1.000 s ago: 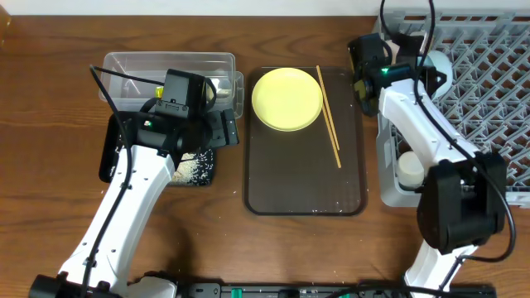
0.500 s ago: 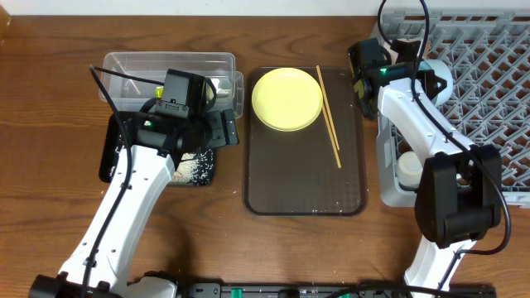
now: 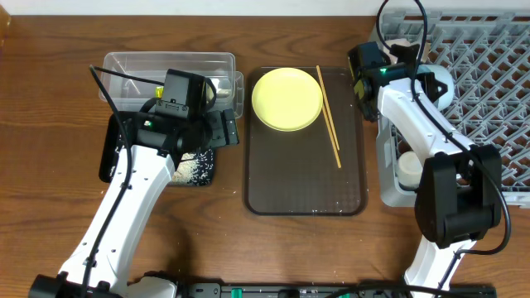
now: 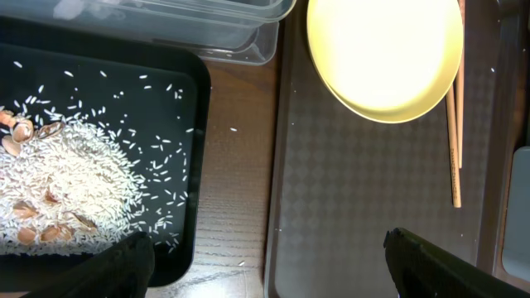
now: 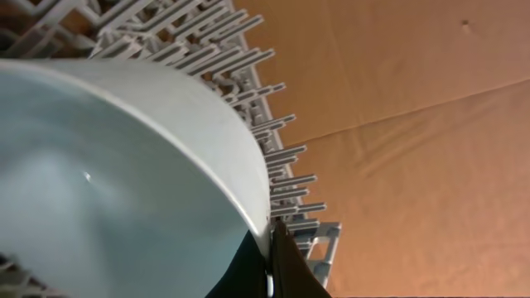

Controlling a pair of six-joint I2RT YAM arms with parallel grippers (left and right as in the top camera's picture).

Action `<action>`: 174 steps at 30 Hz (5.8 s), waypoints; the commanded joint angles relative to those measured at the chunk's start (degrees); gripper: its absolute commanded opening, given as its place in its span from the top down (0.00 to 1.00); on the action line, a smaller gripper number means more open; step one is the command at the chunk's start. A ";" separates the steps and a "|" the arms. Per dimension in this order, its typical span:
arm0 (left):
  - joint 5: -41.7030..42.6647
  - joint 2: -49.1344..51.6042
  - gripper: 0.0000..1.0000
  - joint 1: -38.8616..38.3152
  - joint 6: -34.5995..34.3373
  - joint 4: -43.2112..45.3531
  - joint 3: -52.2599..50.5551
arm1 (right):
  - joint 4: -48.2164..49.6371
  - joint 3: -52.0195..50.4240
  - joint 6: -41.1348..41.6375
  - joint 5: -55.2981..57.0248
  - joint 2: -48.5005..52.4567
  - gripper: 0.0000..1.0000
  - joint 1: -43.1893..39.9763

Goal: Sort waste into correct bins and load items into the dishwasher rack
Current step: 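Move the right gripper to the yellow plate and grasp its edge, then lift the yellow plate and stand it upright in the dish rack, then move the right gripper to the chopsticks and grasp one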

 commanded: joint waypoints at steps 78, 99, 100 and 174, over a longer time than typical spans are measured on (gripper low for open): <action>-0.33 0.35 0.09 0.17 -0.04 0.02 0.04 | 30.69 -16.41 23.17 -71.43 -0.55 0.99 10.10; -0.33 0.35 0.09 0.17 -0.04 0.02 0.04 | 29.42 -13.81 -19.21 -25.62 -37.05 0.99 -9.01; -0.33 0.35 0.09 0.17 -0.04 0.02 0.04 | 29.75 -13.81 -20.83 -24.13 -36.28 0.99 -10.32; -0.33 0.35 0.08 0.17 -0.04 0.02 0.04 | 34.51 -10.93 0.42 -58.66 -4.37 0.33 8.98</action>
